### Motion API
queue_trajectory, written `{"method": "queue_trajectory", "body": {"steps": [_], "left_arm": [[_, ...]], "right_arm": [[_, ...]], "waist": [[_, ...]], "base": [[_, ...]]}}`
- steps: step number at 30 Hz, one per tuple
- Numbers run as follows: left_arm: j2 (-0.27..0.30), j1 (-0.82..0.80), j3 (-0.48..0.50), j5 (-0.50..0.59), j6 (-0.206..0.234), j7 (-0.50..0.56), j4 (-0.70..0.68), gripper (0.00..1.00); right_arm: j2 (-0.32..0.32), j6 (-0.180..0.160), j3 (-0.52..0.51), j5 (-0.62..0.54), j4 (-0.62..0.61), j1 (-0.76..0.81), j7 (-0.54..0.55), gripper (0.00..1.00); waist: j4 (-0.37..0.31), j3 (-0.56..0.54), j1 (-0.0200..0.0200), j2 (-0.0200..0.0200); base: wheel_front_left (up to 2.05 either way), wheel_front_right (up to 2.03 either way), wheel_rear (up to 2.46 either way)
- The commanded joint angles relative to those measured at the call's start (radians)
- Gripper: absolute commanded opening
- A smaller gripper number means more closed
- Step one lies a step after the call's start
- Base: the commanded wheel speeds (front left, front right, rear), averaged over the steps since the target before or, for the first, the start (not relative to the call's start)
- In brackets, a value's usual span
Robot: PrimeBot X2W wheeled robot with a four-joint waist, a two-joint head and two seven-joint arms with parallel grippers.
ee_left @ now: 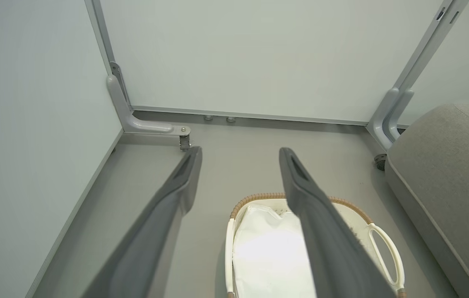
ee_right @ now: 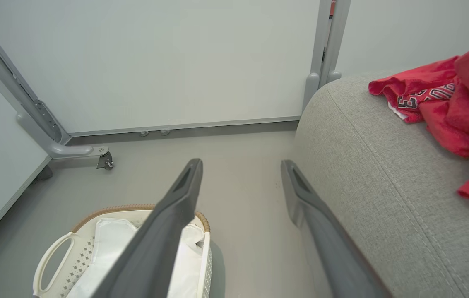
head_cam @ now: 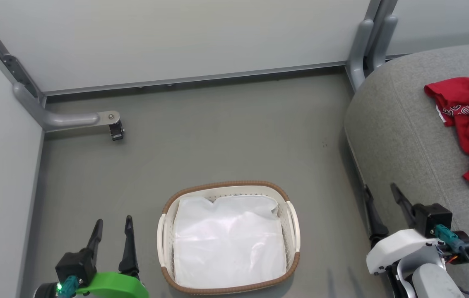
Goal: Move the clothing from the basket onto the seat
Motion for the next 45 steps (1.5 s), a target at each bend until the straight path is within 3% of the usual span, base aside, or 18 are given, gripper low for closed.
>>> {"method": "queue_trajectory", "body": {"steps": [1,4,21,45], "left_arm": [[-0.001,-0.001,0.0,-0.002,0.0,0.001,0.005,0.0],[-0.004,0.001,-0.004,-0.003,0.0,0.001,0.033,0.0],[-0.003,-0.023,0.039,-0.32,-0.015,0.088,0.007,0.0],[-0.001,-0.049,0.083,-0.654,-0.032,0.18,-0.023,0.0]], "right_arm": [[0.001,0.0,-0.001,0.002,0.004,0.0,0.001,0.0],[0.009,0.0,0.002,0.002,0.032,0.009,0.004,0.0],[0.007,0.0,-0.028,0.335,-0.017,0.022,0.091,0.0],[0.005,0.0,-0.057,0.686,-0.069,0.036,0.181,0.0]], "waist": [[0.0,0.0,0.0,0.0],[0.0,-0.001,0.0,0.0],[0.0,-0.015,0.0,0.0],[0.0,-0.033,0.0,0.0]], "base": [[0.0,0.0,0.0],[0.0,0.0,0.0],[0.0,0.0,0.0],[0.0,0.0,0.0]]}}
